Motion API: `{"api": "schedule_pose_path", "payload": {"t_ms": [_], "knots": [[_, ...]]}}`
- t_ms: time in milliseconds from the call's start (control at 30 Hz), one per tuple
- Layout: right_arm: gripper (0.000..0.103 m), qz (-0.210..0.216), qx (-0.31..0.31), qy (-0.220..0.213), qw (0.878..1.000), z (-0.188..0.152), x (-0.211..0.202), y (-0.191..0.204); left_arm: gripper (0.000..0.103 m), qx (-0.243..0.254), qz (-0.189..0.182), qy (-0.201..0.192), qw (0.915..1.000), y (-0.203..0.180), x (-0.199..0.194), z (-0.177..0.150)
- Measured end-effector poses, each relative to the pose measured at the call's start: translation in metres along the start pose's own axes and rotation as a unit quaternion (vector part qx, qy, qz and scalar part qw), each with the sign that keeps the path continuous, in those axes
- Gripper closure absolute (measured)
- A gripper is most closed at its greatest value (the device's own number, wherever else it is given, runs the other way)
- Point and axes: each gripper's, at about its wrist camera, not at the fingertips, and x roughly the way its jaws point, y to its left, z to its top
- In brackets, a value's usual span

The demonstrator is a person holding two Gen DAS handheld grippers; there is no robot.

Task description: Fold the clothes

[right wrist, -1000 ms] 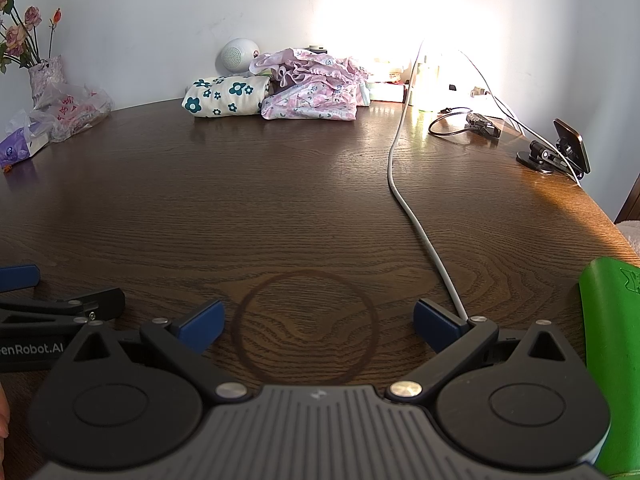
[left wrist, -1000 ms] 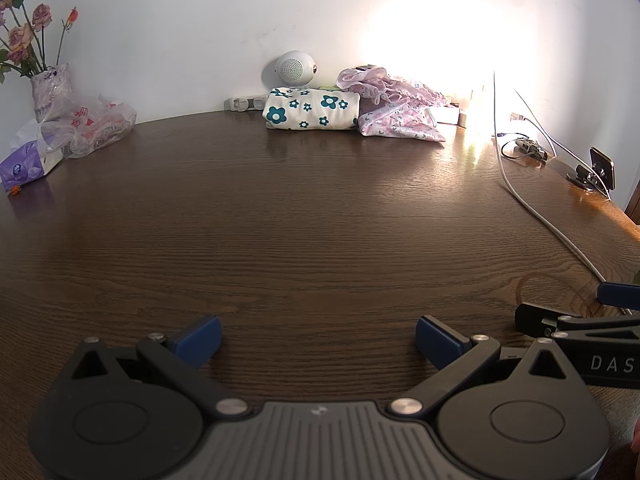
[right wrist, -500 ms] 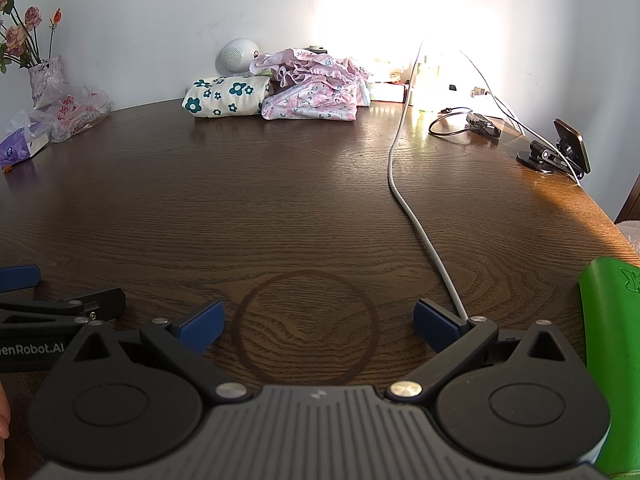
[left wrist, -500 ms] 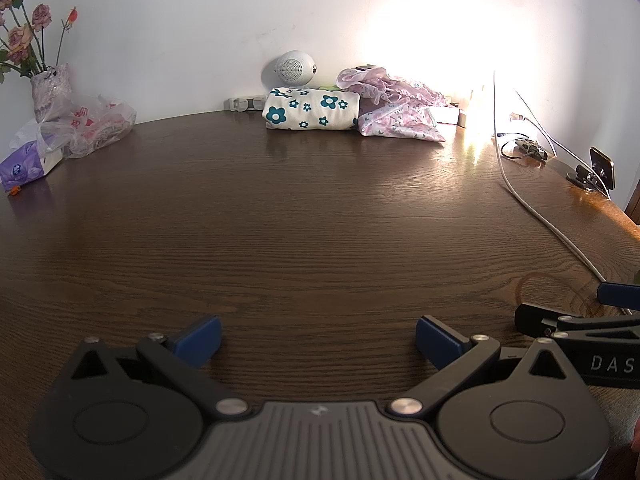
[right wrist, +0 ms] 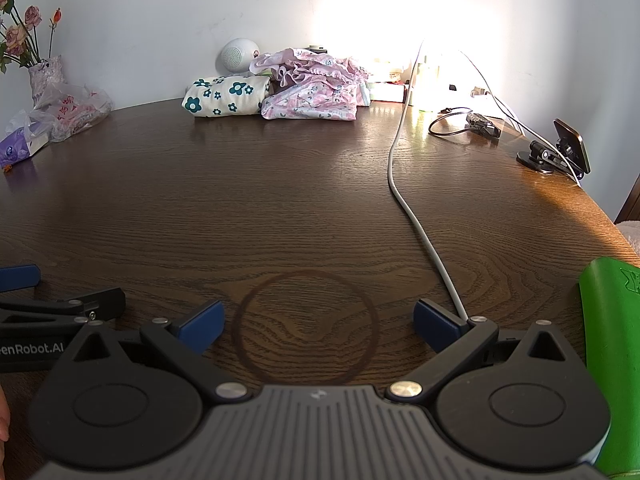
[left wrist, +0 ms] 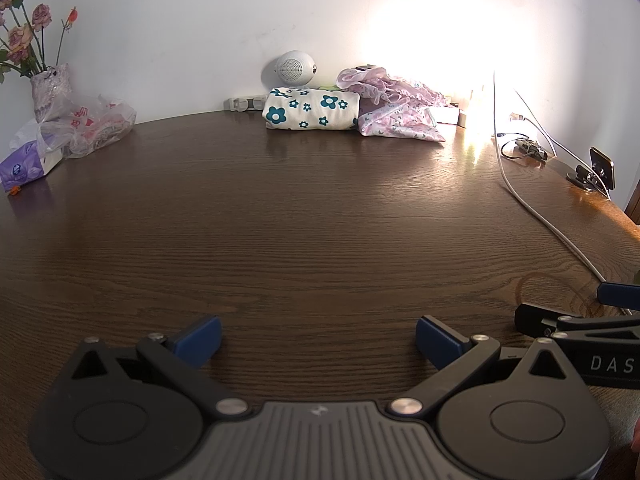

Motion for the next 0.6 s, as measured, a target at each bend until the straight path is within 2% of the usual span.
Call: {"api": "schedule_pose_path", "payload": {"t_ms": [600], "knots": [[0.001,-0.002,-0.002,0.001,1.000,-0.0001,0.0003,0.0002,0.000,-0.001,0.003,0.000,1.0000,-0.0021,0.0008,0.0011]]}}
